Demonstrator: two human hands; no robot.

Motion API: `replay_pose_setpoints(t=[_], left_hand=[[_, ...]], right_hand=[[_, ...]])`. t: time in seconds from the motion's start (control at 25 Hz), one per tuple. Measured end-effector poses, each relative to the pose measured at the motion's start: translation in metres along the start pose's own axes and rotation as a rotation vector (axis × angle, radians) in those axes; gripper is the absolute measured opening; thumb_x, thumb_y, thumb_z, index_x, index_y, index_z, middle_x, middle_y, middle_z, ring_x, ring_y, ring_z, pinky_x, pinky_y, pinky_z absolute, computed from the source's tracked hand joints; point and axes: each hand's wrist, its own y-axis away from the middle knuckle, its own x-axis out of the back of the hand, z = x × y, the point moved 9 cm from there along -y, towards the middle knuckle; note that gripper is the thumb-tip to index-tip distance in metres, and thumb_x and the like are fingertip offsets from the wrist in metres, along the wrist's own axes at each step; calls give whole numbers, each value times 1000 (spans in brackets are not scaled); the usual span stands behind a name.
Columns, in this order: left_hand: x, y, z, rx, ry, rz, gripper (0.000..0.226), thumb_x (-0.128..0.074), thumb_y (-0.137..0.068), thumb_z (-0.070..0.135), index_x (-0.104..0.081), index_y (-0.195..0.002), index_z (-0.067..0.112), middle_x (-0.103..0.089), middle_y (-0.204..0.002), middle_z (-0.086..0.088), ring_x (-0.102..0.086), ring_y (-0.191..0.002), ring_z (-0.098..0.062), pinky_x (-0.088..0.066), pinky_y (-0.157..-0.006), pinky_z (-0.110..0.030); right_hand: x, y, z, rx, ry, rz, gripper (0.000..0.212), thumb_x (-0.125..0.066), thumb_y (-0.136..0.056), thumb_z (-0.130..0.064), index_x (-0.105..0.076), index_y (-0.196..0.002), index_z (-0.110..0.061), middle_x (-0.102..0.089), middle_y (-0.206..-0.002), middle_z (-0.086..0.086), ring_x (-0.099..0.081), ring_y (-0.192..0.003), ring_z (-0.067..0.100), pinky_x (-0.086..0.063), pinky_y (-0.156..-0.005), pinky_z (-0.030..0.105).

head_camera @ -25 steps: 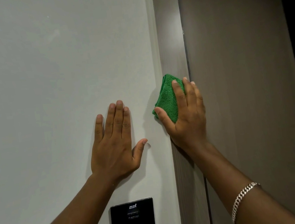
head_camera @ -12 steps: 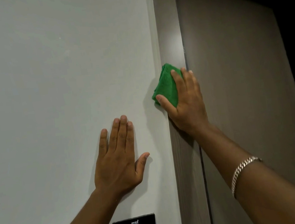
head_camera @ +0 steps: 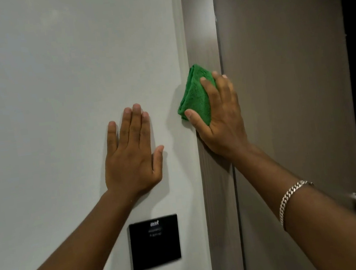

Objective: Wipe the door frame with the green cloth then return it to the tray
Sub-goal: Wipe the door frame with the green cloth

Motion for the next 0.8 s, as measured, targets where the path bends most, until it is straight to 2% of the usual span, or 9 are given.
replay_pose_setpoints(t=[0.24,0.36,0.48,0.6,0.68,0.76,0.8], left_hand=[[1,43,36,56,270,-122,67,-30,-94,43,-29,-153,10,-18,-165,-13,-10,-154,-27,-12,-125,-51],[0,94,84,107,629,-264,63,-42,-93,37,-38,-149,9,-39,-157,-12,-31,-148,-26,-30,-120,-48],[-2,122,103,393,974,-288,57,-61,-89,21,-45,-143,13,-60,-135,-6,-57,-122,-20,-49,-103,-35],[-11,145,108,678,1111,-370,61,-73,-82,10,-48,-137,19,-64,-113,2,-65,-100,-14,-54,-80,-16],[-17,168,113,757,1184,-484,60,-76,-80,8,-50,-132,22,-66,-101,0,-66,-90,-13,-53,-64,-10],[-15,195,109,800,1268,-522,54,-75,-79,3,-53,-123,25,-68,-93,-5,-65,-83,-16,-52,-60,-10],[-8,212,102,843,1308,-521,51,-74,-78,-1,-54,-117,26,-69,-90,-7,-65,-81,-17,-53,-60,-11]], right_hand=[[-10,116,-1,-62,6,-147,78,-45,-93,-64,-24,-154,-20,-18,-165,15,-10,-155,33,-15,-124,42],[-10,170,-9,-81,-52,-248,80,-42,-93,-64,-23,-155,-17,-12,-166,16,-5,-156,35,-18,-123,46],[-8,209,-9,-89,-143,-419,85,-58,-89,-45,-18,-157,-13,-2,-168,14,5,-156,34,-16,-125,55],[1,245,-3,-132,-317,-572,103,-66,-76,-17,-4,-159,-21,7,-169,0,12,-156,24,-16,-124,58],[7,268,-3,-249,-447,-623,109,-68,-75,-11,1,-158,-29,1,-169,-5,4,-157,17,-20,-125,52],[10,290,-10,-472,-659,-615,114,-74,-73,-6,-2,-158,-26,-21,-165,2,-27,-152,13,-38,-118,41],[10,305,-18,-590,-767,-612,116,-77,-70,-1,-5,-158,-23,-34,-158,3,-44,-141,7,-49,-108,32]])
